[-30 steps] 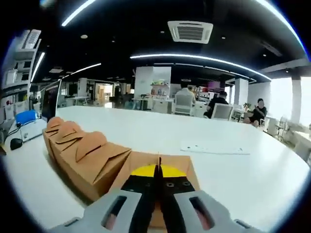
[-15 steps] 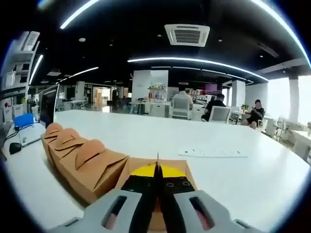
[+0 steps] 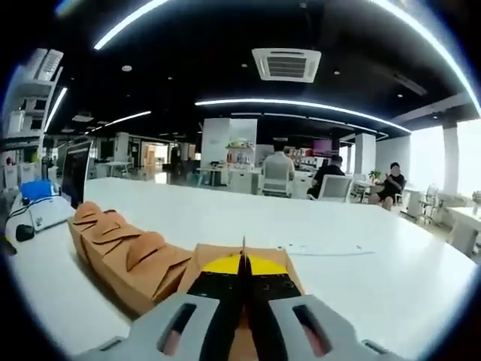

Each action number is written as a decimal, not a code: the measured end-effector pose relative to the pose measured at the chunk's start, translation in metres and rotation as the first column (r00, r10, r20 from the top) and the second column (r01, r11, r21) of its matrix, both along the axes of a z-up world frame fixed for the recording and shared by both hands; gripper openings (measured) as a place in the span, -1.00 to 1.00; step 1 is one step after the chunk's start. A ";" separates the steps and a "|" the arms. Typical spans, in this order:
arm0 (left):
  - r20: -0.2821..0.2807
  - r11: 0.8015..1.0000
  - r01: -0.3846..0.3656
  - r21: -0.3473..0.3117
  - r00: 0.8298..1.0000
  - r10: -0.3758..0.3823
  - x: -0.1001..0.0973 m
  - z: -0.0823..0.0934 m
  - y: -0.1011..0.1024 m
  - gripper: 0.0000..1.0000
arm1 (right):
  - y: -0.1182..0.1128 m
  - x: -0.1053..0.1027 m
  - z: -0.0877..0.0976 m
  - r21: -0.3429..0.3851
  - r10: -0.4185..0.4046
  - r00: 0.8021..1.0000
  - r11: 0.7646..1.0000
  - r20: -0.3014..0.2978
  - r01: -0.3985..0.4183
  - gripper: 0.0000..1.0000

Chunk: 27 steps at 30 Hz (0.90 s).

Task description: Pick up one paper box from the group, open the paper box, and remove the item inside

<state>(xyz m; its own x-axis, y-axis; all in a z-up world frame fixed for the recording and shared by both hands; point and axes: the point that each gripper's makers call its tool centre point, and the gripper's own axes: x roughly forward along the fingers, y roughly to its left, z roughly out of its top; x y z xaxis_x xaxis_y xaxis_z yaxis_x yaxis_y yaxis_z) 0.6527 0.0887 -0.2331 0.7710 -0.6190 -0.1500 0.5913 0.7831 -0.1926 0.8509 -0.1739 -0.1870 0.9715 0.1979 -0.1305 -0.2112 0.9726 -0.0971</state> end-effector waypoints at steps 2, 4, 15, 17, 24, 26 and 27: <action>-0.002 1.000 -0.004 0.004 1.000 0.004 0.001 -0.001 0.002 -0.41 | -0.005 -0.004 0.006 0.009 -0.002 1.000 1.000 0.007 0.002 -0.95; -0.003 1.000 -0.002 0.007 1.000 0.002 0.001 -0.001 0.002 -0.41 | -0.009 -0.010 0.012 0.016 -0.002 1.000 1.000 0.019 0.002 -0.95; -0.024 1.000 0.011 0.013 1.000 -0.011 -0.008 -0.009 -0.003 -0.41 | -0.023 -0.053 0.023 0.053 0.080 0.997 0.995 0.023 -0.081 -0.95; -0.034 1.000 0.015 0.026 0.999 -0.014 -0.009 -0.013 -0.002 -0.41 | -0.022 -0.063 0.025 0.050 0.097 0.995 0.994 0.021 -0.097 -0.95; -0.029 1.000 0.005 0.025 1.000 -0.004 -0.006 -0.011 -0.002 -0.40 | -0.006 -0.094 0.027 0.043 0.220 0.975 0.974 0.024 -0.221 -0.95; -0.027 1.000 0.004 0.019 1.000 -0.003 -0.003 -0.008 -0.003 -0.40 | -0.003 -0.101 0.026 0.038 0.240 0.970 0.970 0.034 -0.241 -0.95; -0.026 1.000 0.005 0.017 1.000 -0.005 -0.003 -0.006 -0.004 -0.40 | -0.002 -0.104 0.030 0.021 0.243 0.968 0.969 0.064 -0.245 -0.95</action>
